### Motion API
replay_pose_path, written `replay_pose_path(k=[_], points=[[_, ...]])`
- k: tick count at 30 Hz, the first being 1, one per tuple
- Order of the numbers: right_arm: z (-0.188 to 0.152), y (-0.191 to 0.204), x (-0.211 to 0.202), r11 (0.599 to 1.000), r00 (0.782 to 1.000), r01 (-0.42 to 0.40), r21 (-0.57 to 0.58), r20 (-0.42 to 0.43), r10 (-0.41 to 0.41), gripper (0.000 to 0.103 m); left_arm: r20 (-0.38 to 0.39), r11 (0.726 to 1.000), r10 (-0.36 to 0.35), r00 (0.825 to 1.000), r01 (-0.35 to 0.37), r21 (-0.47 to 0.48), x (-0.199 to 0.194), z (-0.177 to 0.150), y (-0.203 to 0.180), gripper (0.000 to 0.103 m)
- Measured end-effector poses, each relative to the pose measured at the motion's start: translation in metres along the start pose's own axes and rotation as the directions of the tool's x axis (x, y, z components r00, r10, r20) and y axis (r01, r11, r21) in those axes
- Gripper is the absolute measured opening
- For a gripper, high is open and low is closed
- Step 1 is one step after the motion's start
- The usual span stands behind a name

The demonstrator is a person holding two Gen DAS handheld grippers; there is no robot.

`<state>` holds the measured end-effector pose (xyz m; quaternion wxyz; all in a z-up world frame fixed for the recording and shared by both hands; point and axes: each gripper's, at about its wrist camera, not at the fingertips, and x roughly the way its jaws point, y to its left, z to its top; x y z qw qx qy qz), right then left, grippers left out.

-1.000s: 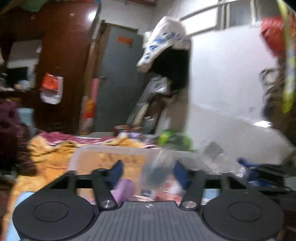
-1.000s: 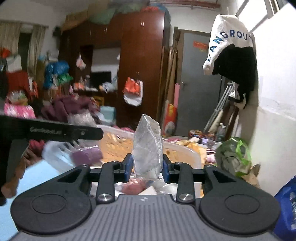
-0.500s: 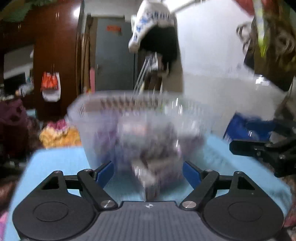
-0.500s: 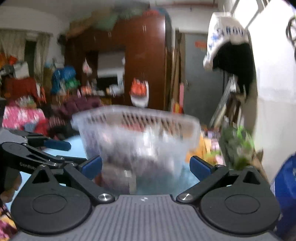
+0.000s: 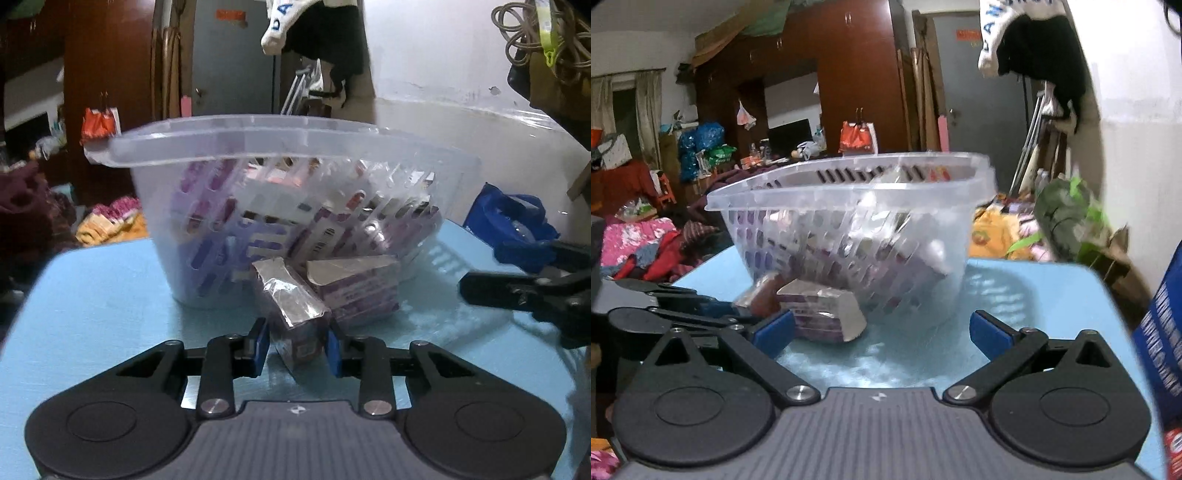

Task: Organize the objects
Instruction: 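Grasp a foil-wrapped box with the left gripper while the right grasps a white-purple box, then lift both boxes over the white basket and release them inside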

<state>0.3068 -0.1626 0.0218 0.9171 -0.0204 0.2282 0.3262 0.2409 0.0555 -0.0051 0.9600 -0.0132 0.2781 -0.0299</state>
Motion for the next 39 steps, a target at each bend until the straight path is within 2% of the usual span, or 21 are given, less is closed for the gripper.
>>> replay_pose_path(k=[2, 8, 14, 17, 19, 22, 26, 30, 33, 36, 39], points=[[-0.001, 0.006, 0.009, 1.0, 0.999, -0.024, -0.001, -0.026, 0.024, 0.103, 0.011, 1.0, 0.003, 1.0, -0.002, -0.018, -0.007, -0.002, 0.01, 0.035], [0.001, 0.036, 0.037, 0.999, 0.997, -0.018, -0.05, -0.081, 0.014, 0.103, 0.013, 0.998, 0.035, 0.999, -0.034, -0.059, -0.013, -0.004, 0.031, 0.035], [0.004, 0.057, 0.061, 0.994, 0.991, 0.037, -0.106, -0.122, -0.05, 0.097, 0.005, 0.997, 0.026, 1.0, -0.026, -0.073, -0.012, -0.001, 0.04, 0.035], [0.005, 0.054, 0.06, 0.997, 0.993, 0.028, -0.073, -0.114, -0.037, 0.087, 0.007, 0.997, 0.023, 1.0, -0.022, -0.074, -0.011, -0.001, 0.038, 0.035], [0.005, 0.051, 0.06, 0.998, 0.992, 0.019, -0.061, -0.12, -0.027, 0.075, 0.005, 0.997, 0.021, 1.0, -0.02, -0.075, -0.011, -0.002, 0.039, 0.035], [0.002, 0.049, 0.053, 0.997, 0.994, 0.007, -0.071, -0.111, -0.015, 0.075, 0.008, 0.997, 0.02, 1.0, -0.019, -0.072, -0.011, -0.002, 0.039, 0.035], [-0.002, 0.055, 0.037, 0.993, 0.997, 0.024, -0.113, -0.069, -0.032, 0.075, 0.045, 0.997, 0.007, 0.999, -0.004, -0.071, -0.017, -0.003, 0.038, 0.034], [-0.006, 0.059, 0.021, 0.99, 0.999, 0.006, -0.143, -0.03, -0.01, 0.075, 0.1, 0.996, -0.02, 0.995, 0.028, -0.079, -0.028, -0.008, 0.037, 0.034], [-0.008, 0.061, -0.001, 0.987, 0.999, -0.011, -0.159, 0.033, 0.016, 0.075, 0.15, 0.995, -0.047, 0.988, 0.06, -0.083, -0.043, -0.011, 0.035, 0.033], [-0.004, 0.058, -0.034, 0.987, 0.99, -0.053, -0.149, 0.12, 0.071, 0.075, 0.223, 0.992, -0.08, 0.972, 0.1, -0.079, -0.066, -0.008, 0.03, 0.033], [0.017, 0.052, -0.064, 0.988, 0.97, -0.059, -0.146, 0.223, 0.091, 0.075, 0.307, 0.988, -0.106, 0.946, 0.136, -0.077, -0.089, 0.015, 0.026, 0.033]])
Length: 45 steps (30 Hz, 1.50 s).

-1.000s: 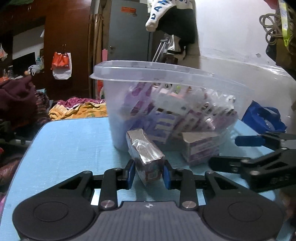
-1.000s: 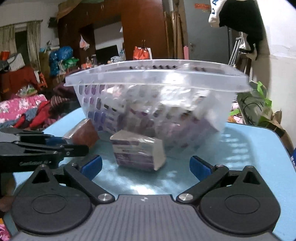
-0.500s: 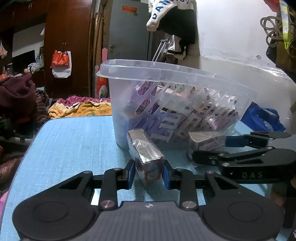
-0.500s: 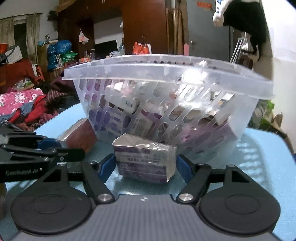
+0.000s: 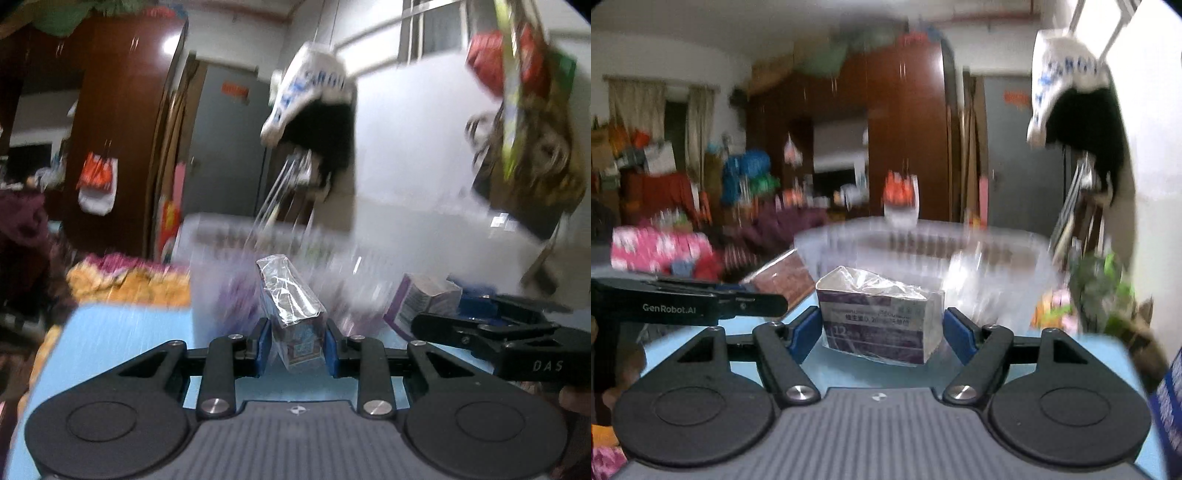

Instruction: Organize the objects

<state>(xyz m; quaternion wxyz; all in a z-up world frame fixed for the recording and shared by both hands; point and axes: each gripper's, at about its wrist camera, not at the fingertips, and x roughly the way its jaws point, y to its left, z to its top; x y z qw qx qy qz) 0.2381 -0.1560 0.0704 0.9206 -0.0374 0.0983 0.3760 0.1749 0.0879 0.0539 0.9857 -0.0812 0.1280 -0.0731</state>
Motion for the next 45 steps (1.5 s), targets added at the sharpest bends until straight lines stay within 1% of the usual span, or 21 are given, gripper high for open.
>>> replay_pose_path(k=[3, 5, 7, 9, 15, 16, 17, 18, 19, 20, 22, 24, 27, 29, 31, 33, 35, 37, 40, 42, 45], points=[[0.041, -0.014, 0.0, 1.0, 0.998, 0.022, 0.006, 0.067, -0.022, 0.075, 0.025, 1.0, -0.029, 0.999, 0.029, -0.004, 0.01, 0.04, -0.01, 0.033], [0.067, -0.021, 0.014, 0.997, 0.994, 0.073, -0.028, 0.081, -0.071, 0.075, 0.022, 1.0, -0.023, 0.999, 0.022, 0.006, 0.026, 0.064, -0.017, 0.033], [0.083, -0.028, 0.038, 0.991, 0.991, 0.124, -0.051, 0.054, -0.121, 0.075, 0.012, 1.0, -0.014, 1.0, 0.014, 0.001, 0.044, 0.082, -0.02, 0.033], [0.092, -0.039, 0.067, 0.987, 0.989, 0.15, -0.06, -0.004, -0.151, 0.074, -0.01, 1.0, 0.003, 1.0, -0.004, -0.009, 0.067, 0.094, -0.021, 0.033], [0.083, -0.056, 0.113, 0.988, 0.984, 0.142, -0.056, -0.1, -0.147, 0.075, -0.074, 0.995, 0.084, 0.994, -0.087, -0.041, 0.115, 0.099, -0.002, 0.035], [0.08, -0.059, 0.119, 0.99, 0.983, 0.133, -0.05, -0.122, -0.138, 0.075, -0.096, 0.995, 0.088, 0.992, -0.093, -0.046, 0.123, 0.097, 0.002, 0.045], [0.077, -0.061, 0.124, 0.99, 0.981, 0.131, -0.046, -0.141, -0.136, 0.076, -0.115, 0.993, 0.103, 0.988, -0.109, -0.048, 0.13, 0.094, 0.007, 0.058], [0.074, -0.062, 0.122, 0.988, 0.979, 0.146, -0.051, -0.133, -0.152, 0.079, -0.116, 0.99, 0.129, 0.985, -0.135, -0.05, 0.133, 0.092, 0.01, 0.062], [0.071, -0.06, 0.118, 0.984, 0.979, 0.165, -0.06, -0.111, -0.171, 0.084, -0.11, 0.987, 0.148, 0.983, -0.153, -0.044, 0.133, 0.09, 0.012, 0.064], [0.07, -0.059, 0.115, 0.982, 0.979, 0.176, -0.063, -0.096, -0.181, 0.097, -0.105, 0.987, 0.153, 0.983, -0.158, -0.042, 0.132, 0.088, 0.014, 0.064], [0.068, -0.058, 0.105, 0.985, 0.982, 0.161, -0.058, -0.088, -0.165, 0.099, -0.101, 0.989, 0.136, 0.986, -0.141, -0.049, 0.126, 0.087, 0.015, 0.065], [0.071, -0.058, 0.097, 0.988, 0.986, 0.147, -0.045, -0.077, -0.15, 0.102, -0.081, 0.99, 0.131, 0.988, -0.135, -0.045, 0.115, 0.087, 0.014, 0.071], [0.08, -0.06, 0.089, 0.99, 0.988, 0.135, -0.035, -0.065, -0.138, 0.103, -0.046, 0.99, 0.14, 0.989, -0.141, -0.011, 0.099, 0.089, 0.006, 0.081], [0.085, -0.055, 0.08, 0.991, 0.99, 0.126, -0.037, -0.057, -0.128, 0.103, -0.021, 0.991, 0.136, 0.991, -0.136, 0.01, 0.09, 0.093, 0.0, 0.093], [0.088, -0.049, 0.07, 0.991, 0.99, 0.129, -0.042, -0.054, -0.131, 0.103, -0.004, 0.993, 0.117, 0.993, -0.117, 0.002, 0.081, 0.093, -0.001, 0.1], [0.089, -0.047, 0.069, 0.99, 0.988, 0.136, -0.035, -0.067, -0.138, 0.103, -0.038, 0.996, 0.089, 0.995, -0.09, 0.0, 0.077, 0.094, -0.002, 0.101], [0.09, -0.045, 0.067, 0.989, 0.982, 0.149, -0.008, -0.112, -0.149, 0.103, -0.076, 0.995, 0.1, 0.992, -0.098, 0.023, 0.076, 0.092, -0.004, 0.101], [0.088, -0.045, 0.066, 0.98, 0.971, 0.198, 0.014, -0.143, -0.194, 0.103, -0.069, 0.989, 0.143, 0.987, -0.14, 0.049, 0.072, 0.091, -0.008, 0.101], [0.082, -0.047, 0.06, 0.963, 0.956, 0.27, 0.006, -0.121, -0.268, 0.103, -0.055, 0.977, 0.204, 0.978, -0.199, 0.082, 0.066, 0.089, -0.012, 0.101], [0.078, -0.049, 0.058, 0.95, 0.941, 0.311, 0.011, -0.145, -0.306, 0.103, -0.055, 0.976, 0.203, 0.978, -0.197, 0.094, 0.064, 0.088, -0.014, 0.101], [0.075, -0.053, 0.055, 0.95, 0.938, 0.312, 0.014, -0.164, -0.305, 0.103, -0.074, 0.978, 0.195, 0.978, -0.188, 0.092, 0.063, 0.085, -0.016, 0.101]])
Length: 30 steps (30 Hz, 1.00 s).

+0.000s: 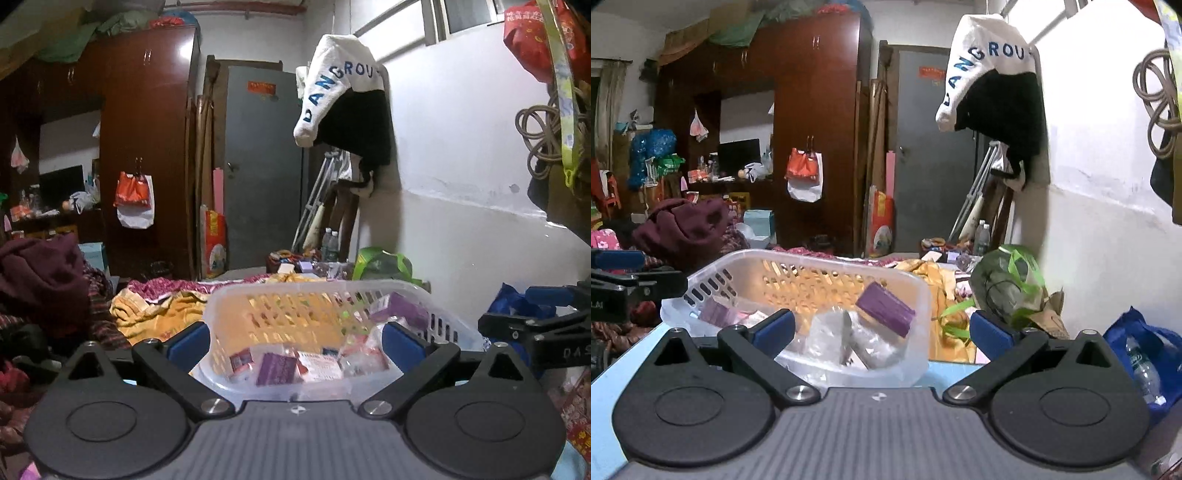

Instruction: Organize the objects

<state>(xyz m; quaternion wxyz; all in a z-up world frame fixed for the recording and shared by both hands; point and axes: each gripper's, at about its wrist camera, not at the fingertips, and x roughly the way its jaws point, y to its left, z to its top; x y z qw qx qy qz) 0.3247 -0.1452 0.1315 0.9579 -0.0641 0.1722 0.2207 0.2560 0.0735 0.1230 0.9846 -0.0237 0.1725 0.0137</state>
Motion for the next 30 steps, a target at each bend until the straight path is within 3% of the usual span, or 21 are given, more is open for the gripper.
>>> replay_pose_path(k=[6, 13, 30], points=[[-0.009, -0.004, -0.006, 0.999, 0.998, -0.037, 0.002, 0.049, 0.037, 0.103, -0.008, 1.0, 0.01, 1.0, -0.01, 0.028, -0.005, -0.009, -0.011, 0.101], [-0.013, -0.002, -0.003, 0.998, 0.998, -0.056, 0.014, 0.008, 0.056, 0.103, -0.012, 0.998, 0.009, 1.0, -0.008, 0.058, -0.009, -0.016, -0.018, 0.101], [-0.022, -0.004, -0.004, 0.998, 0.998, -0.064, 0.023, 0.021, 0.064, 0.103, -0.048, 0.998, 0.015, 0.999, -0.011, 0.068, -0.004, -0.023, -0.024, 0.101]])
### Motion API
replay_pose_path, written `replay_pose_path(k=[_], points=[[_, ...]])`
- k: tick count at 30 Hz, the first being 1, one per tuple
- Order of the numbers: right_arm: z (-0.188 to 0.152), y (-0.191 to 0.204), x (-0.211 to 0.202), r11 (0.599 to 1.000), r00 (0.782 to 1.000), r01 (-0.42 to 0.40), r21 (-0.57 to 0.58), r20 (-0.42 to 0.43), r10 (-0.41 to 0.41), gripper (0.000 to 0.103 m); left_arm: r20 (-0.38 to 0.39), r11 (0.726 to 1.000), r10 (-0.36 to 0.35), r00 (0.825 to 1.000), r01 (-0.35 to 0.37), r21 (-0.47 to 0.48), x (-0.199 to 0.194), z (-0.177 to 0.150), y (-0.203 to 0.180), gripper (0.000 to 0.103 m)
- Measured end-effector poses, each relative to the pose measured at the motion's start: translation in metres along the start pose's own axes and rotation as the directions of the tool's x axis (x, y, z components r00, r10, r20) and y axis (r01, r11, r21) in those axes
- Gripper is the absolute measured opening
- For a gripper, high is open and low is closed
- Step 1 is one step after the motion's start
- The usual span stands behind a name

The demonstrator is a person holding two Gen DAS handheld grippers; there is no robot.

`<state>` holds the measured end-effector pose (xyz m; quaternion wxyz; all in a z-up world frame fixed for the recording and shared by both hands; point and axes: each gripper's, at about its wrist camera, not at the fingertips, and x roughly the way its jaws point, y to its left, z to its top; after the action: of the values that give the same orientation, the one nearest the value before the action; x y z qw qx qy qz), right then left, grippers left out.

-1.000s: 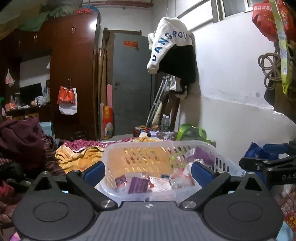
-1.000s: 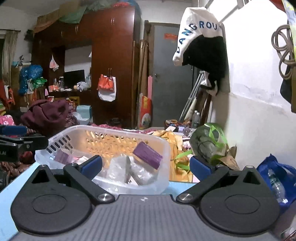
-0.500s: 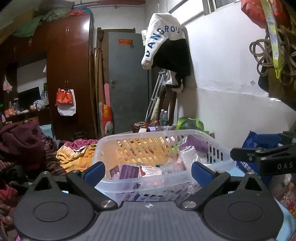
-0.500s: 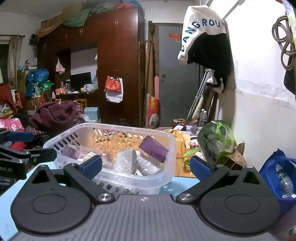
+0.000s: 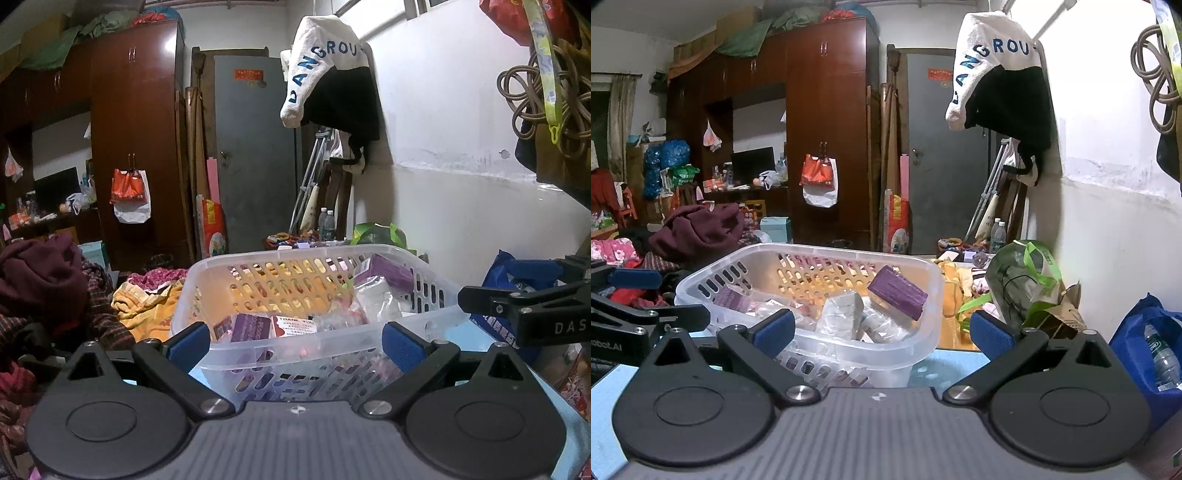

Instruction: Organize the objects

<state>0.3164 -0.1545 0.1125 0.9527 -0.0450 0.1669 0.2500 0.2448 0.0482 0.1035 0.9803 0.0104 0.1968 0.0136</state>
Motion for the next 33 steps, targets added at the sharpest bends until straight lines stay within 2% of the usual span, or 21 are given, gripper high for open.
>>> replay_pose_path(k=[33], points=[[-0.0062, 0.0015, 0.0018, 1.0, 1.0, -0.001, -0.004, -0.02, 0.001, 0.103, -0.019, 1.0, 0.006, 1.0, -0.007, -0.028, 0.0052, -0.0019, 0.0018, 0.101]])
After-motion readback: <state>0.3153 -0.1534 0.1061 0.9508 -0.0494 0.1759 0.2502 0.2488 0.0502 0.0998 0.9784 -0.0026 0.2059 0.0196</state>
